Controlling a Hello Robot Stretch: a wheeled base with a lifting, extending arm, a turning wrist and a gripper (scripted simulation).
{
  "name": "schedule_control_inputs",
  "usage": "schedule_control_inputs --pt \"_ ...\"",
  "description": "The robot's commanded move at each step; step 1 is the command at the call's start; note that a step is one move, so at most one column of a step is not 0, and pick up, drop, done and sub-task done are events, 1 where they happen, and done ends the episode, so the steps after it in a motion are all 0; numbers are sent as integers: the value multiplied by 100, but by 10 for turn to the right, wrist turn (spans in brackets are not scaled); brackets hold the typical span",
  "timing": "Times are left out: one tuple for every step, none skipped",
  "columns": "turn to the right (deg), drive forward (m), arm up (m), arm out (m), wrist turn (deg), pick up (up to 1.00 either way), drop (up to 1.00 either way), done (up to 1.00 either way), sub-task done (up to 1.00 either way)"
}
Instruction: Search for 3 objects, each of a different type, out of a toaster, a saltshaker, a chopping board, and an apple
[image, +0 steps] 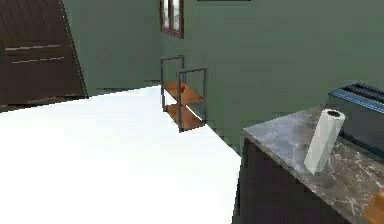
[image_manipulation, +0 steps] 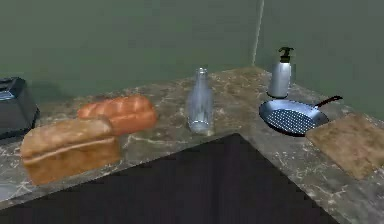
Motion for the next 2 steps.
schedule_control_inputs --pt "-240 0 0 0 0 0 0 0 0" --pt "0 60 0 0 0 0 0 0 0"
